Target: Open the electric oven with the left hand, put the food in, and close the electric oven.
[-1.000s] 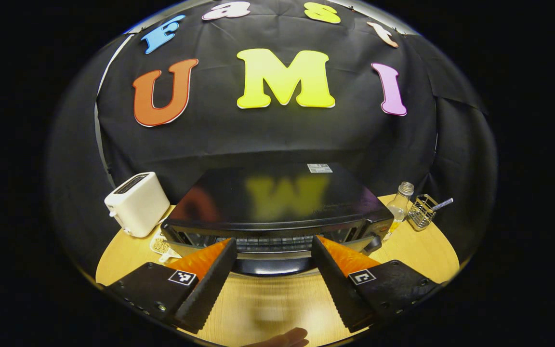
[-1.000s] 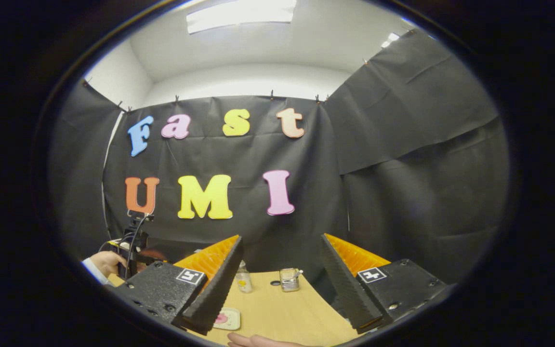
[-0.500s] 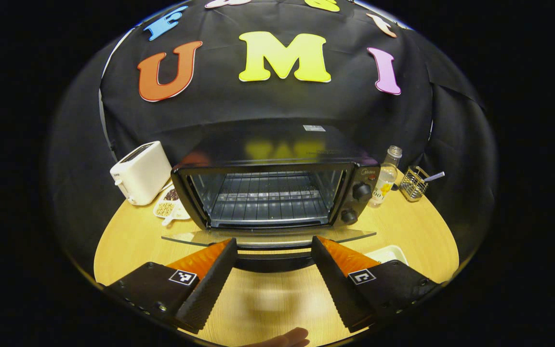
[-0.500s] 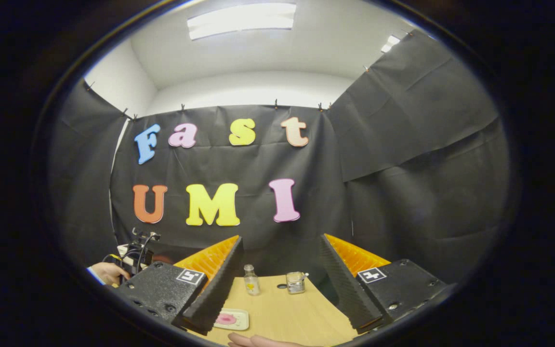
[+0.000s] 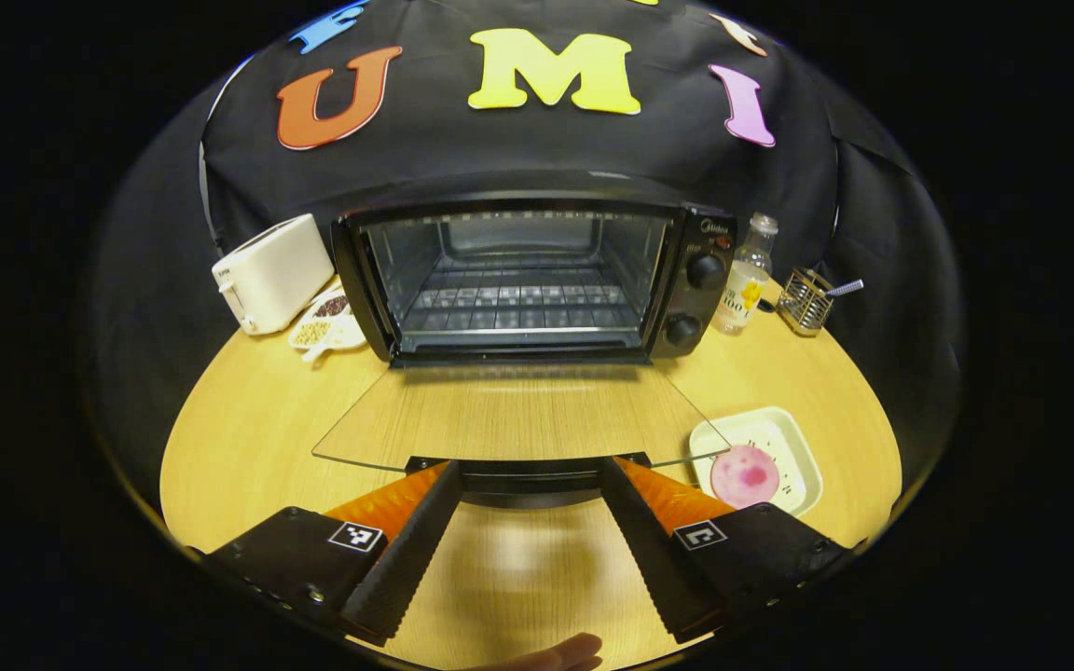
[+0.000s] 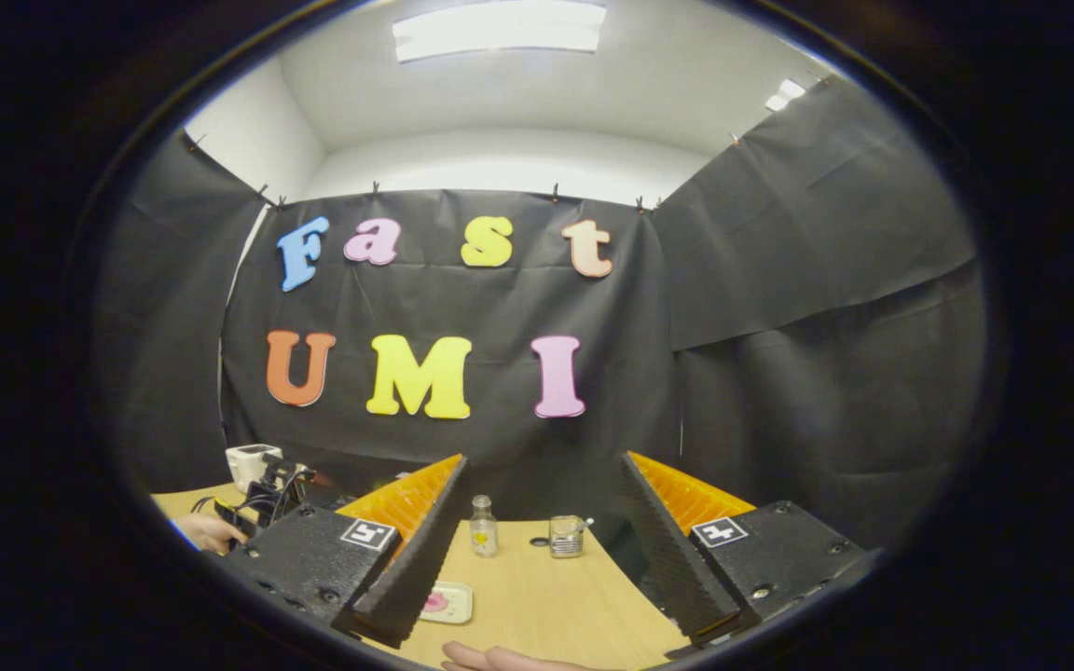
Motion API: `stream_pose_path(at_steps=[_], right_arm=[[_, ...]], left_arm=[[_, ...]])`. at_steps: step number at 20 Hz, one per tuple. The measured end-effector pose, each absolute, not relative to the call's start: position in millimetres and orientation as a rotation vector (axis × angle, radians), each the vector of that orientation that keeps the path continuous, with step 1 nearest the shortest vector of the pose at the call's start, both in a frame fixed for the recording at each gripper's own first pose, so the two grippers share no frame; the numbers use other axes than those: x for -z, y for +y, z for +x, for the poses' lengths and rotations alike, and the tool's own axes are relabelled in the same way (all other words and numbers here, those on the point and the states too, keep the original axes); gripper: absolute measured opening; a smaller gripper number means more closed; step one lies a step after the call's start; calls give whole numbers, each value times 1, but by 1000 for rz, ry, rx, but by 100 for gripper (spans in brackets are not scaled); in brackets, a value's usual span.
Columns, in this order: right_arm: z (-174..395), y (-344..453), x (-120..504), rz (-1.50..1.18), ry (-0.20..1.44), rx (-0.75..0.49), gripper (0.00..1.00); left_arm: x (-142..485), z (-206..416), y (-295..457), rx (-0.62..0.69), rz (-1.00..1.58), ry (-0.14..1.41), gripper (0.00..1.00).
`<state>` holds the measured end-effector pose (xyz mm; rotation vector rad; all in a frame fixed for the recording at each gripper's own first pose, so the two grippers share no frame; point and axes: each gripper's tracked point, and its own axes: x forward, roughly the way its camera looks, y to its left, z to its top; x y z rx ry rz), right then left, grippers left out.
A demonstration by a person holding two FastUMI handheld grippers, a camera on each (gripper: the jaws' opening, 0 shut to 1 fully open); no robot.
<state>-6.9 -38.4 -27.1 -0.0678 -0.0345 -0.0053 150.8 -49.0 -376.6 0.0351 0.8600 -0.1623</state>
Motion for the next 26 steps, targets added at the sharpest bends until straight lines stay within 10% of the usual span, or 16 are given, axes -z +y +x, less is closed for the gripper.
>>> stream_pose_path(at_steps=[16,26], right_arm=[[20,-12,63,-115,106,-53,96],[97,11,194,-90,665,-176,96]], left_arm=[[383,138,-45,143,-135,827,94],[251,104,-45,186,-198,516,94]])
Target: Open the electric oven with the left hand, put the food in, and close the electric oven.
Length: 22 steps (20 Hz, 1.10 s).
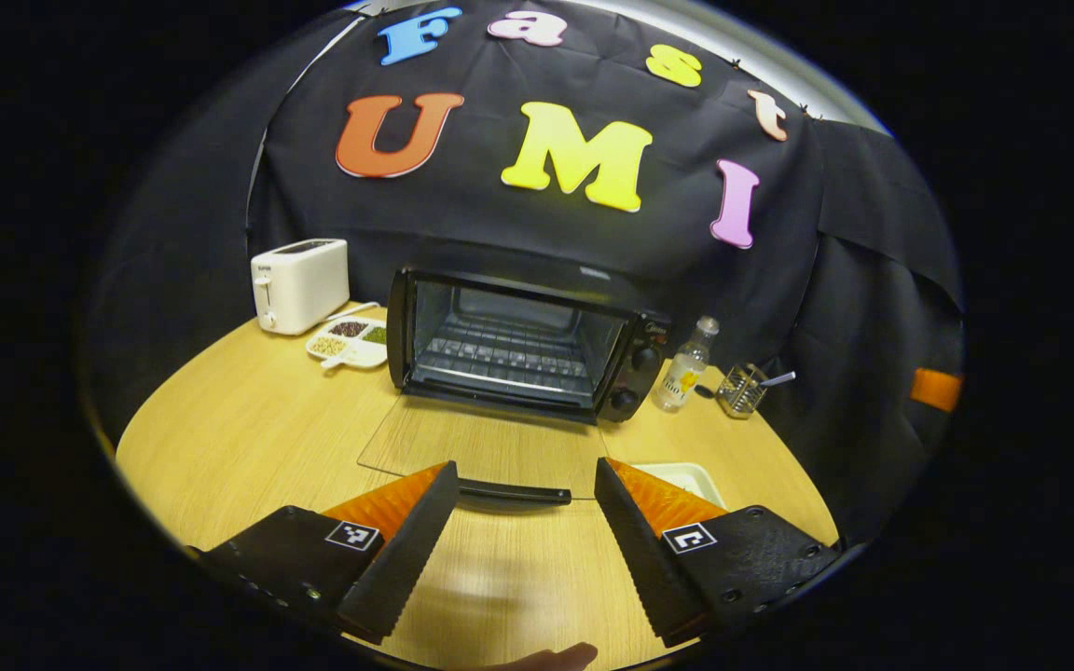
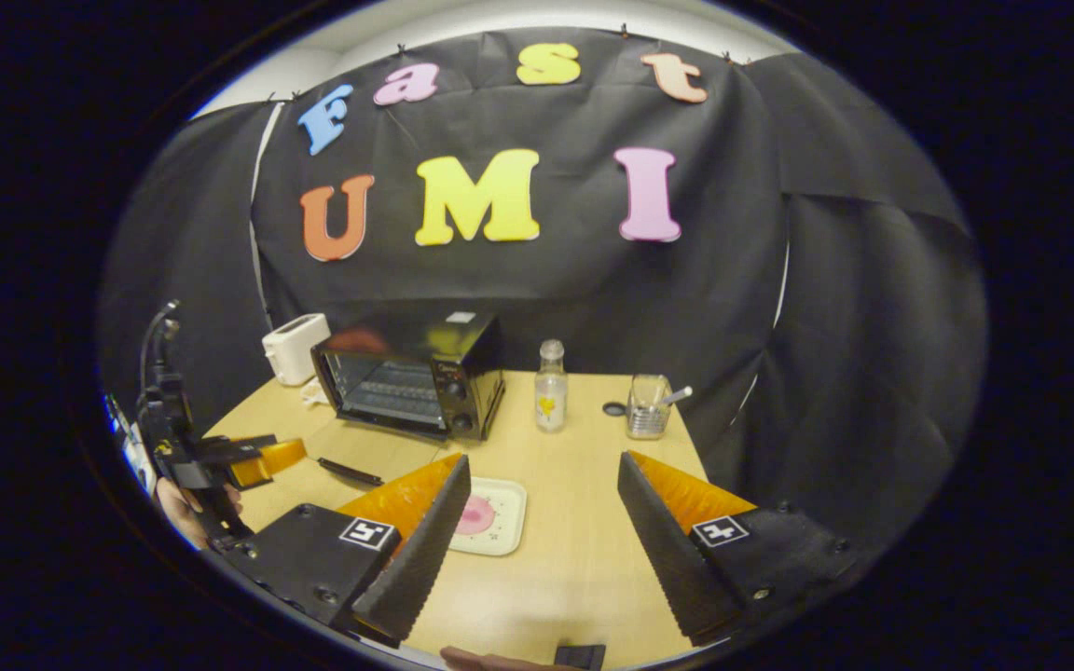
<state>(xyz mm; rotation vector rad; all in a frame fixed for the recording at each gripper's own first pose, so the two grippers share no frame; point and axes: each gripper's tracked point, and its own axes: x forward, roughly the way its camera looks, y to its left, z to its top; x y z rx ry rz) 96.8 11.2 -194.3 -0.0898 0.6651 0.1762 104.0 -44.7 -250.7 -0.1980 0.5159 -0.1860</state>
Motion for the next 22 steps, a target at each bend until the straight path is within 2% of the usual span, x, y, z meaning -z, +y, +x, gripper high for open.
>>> stream_pose_path(at_steps=[5,8,11,15,17,18,22], right_arm=[[121,10,268,-6,920,-178,96],[133,13,307,14,1032,-184,88],[137,17,342,62,1146,-183,84],[144,33,392,108,1259,-189,73],[147,35,412,108,1304,-191,65],[150,33,421,112,1320,-182,58],[152,36,448,149,1383,-183,52]], left_arm=[[178,90,-29,158,-147,320,94],[145,75,-29,165,-137,239,94],[113,58,-35,195,-164,152,94],[90,39,-31,190,-121,83,95],[84,34,-19,137,-75,55,95],[81,32,-17,122,-58,40,95],[72,25,-15,105,-32,15,95]])
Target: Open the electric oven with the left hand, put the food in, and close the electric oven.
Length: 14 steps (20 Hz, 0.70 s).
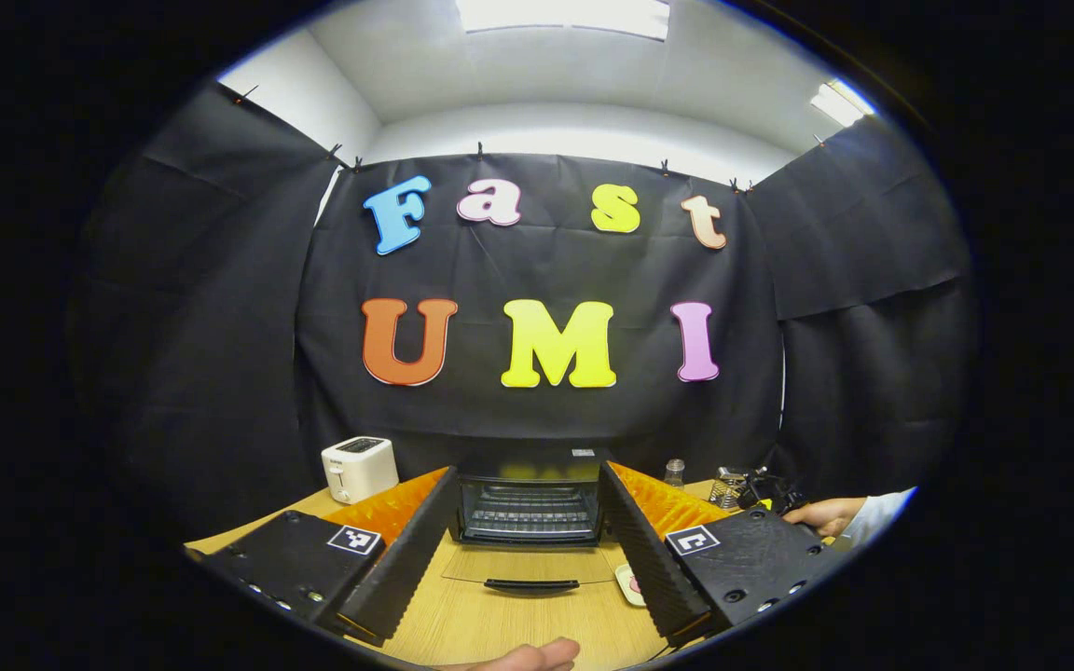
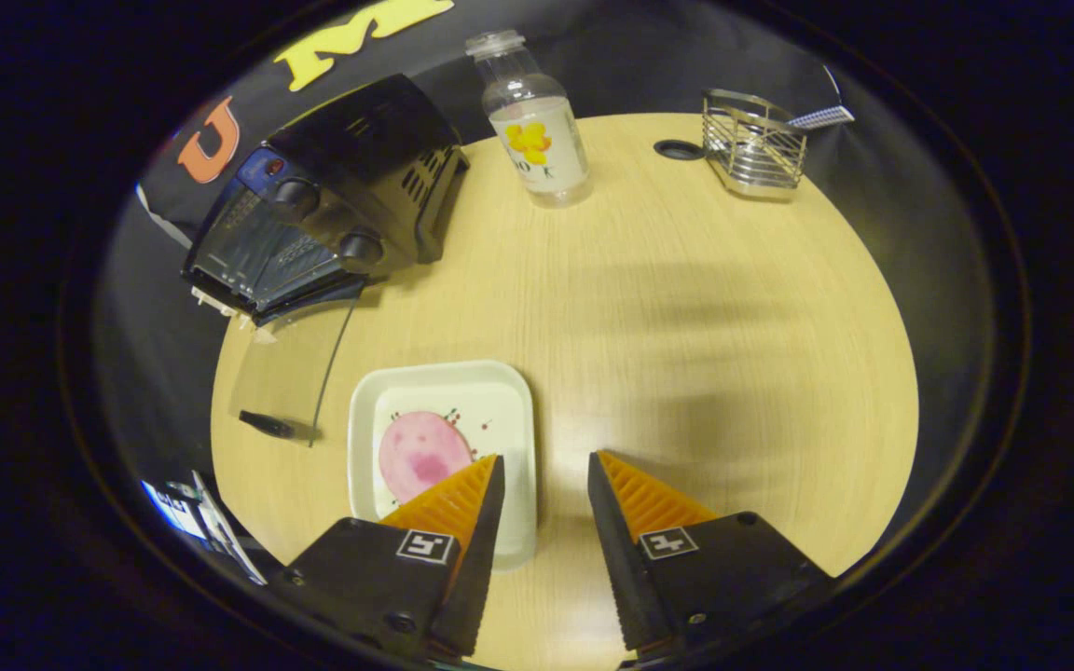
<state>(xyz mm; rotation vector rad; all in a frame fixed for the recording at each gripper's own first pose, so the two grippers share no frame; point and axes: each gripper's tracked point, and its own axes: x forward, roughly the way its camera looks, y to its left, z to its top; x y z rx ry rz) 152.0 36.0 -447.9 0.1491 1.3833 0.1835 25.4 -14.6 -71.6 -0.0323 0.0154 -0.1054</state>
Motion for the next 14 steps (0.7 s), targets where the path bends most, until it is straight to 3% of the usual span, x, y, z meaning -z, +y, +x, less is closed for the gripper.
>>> stream_pose_path(at_steps=[1,2,3,14], right_arm=[[148,44,453,172,1410,-224,47],[147,45,451,183,1420,-242,23],[148,44,456,173,1446,-249,3],[125,41,452,566,1467,-349,4]], left_arm=[[73,24,-13,102,-33,18,84],[72,23,-12,99,-34,14,95],[71,24,-10,93,-34,13,95],[64,3,0,88,-46,13,95]])
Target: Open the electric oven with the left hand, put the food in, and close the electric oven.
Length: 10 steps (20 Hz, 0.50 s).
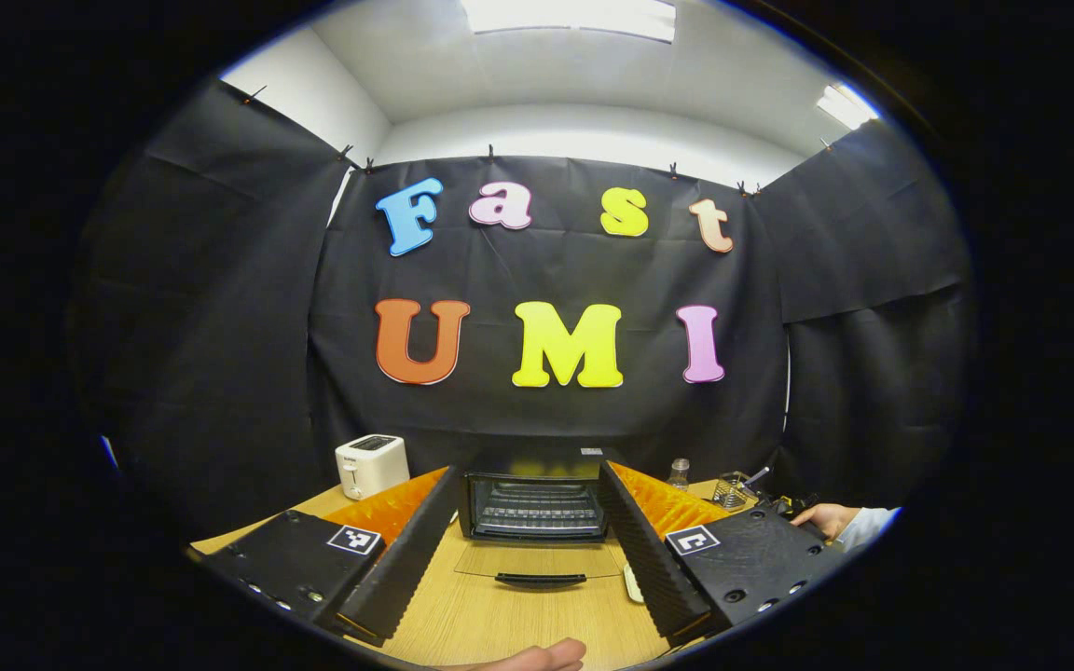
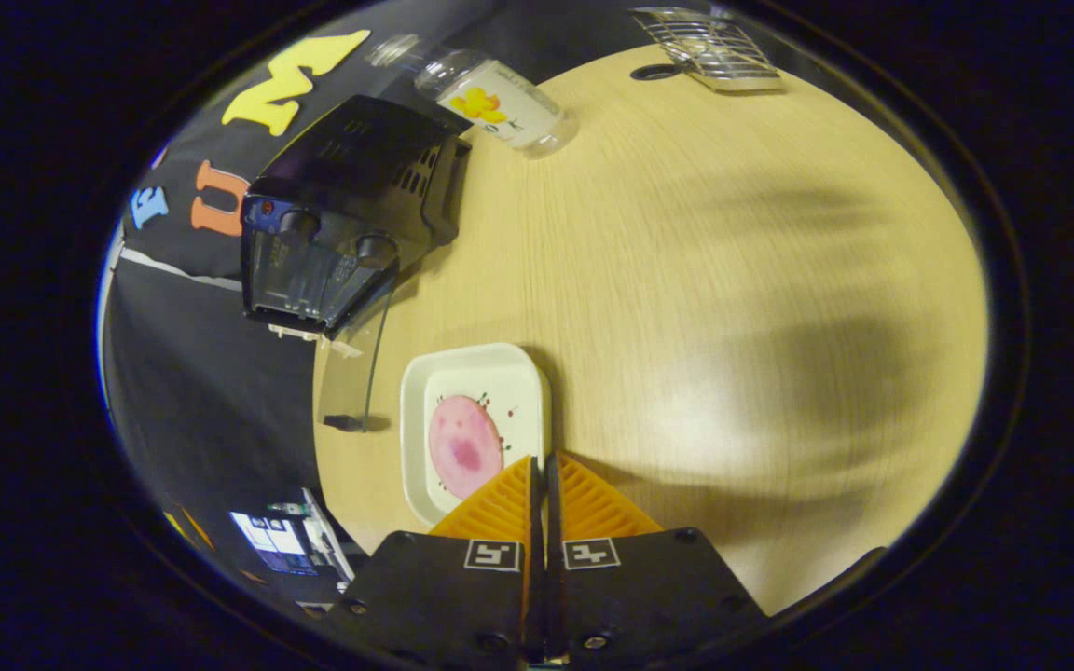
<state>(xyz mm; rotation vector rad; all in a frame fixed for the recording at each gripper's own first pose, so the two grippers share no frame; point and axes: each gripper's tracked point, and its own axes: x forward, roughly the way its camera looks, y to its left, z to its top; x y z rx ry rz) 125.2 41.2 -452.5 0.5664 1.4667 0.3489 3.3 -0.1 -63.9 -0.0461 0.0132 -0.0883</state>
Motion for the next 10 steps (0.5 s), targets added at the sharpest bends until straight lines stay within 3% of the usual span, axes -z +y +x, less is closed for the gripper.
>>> stream_pose_path(at_steps=[6,10], right_arm=[[109,12,434,681,1407,-336,0],[107,-13,405,632,1353,-294,4]], left_arm=[[58,-8,8,98,-36,4,95],[59,-15,16,90,5,3,95]])
